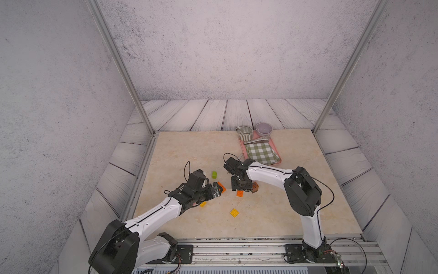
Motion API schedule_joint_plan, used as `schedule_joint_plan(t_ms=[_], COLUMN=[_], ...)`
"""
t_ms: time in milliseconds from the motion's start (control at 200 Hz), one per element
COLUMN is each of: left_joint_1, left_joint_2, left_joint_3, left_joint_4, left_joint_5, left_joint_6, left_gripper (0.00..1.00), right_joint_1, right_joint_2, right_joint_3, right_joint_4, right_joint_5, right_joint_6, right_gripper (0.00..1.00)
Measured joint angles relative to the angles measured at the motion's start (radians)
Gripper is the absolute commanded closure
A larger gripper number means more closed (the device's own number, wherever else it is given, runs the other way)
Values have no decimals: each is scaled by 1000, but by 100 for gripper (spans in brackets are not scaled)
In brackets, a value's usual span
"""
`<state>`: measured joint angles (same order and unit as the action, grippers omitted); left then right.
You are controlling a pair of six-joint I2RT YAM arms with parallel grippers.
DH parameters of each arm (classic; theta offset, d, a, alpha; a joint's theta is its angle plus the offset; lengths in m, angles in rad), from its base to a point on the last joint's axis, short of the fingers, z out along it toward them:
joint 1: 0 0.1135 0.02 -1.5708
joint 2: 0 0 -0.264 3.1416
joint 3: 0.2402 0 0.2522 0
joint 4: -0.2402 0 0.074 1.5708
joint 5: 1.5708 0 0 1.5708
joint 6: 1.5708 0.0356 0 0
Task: Assemble the letter r with lego
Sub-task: Pick up the lego brick from the center of the board.
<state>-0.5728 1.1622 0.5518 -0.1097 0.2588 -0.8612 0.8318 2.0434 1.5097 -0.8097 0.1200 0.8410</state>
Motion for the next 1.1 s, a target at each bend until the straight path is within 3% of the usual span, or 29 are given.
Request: schedule_joint_plan(t_ms=[681, 826, 931, 1021, 1101], left_joint_1=[0, 0, 0, 0, 0], left_joint_2=[11, 15, 31, 32, 13], left_joint_3=[0, 1, 13, 18, 15], left_joint_4=[3, -1, -27, -63, -93], left_joint_5=[18, 18, 16, 2, -11], left_joint_6=[0, 0, 0, 0, -17], left_gripper=[8, 8, 8, 2, 2], right_joint_1=[-18, -19, -21, -23, -26], right_joint_2=[-3, -16, -19, -36, -74], right_joint_3=[-63, -84, -88, -112, -163], right_joint_4=[66, 81, 86, 111, 151], right_joint_5=[-83, -85, -90, -102, -136], right_joint_6=[31, 32, 19, -26, -92], right_gripper=[56, 68, 83, 100, 100])
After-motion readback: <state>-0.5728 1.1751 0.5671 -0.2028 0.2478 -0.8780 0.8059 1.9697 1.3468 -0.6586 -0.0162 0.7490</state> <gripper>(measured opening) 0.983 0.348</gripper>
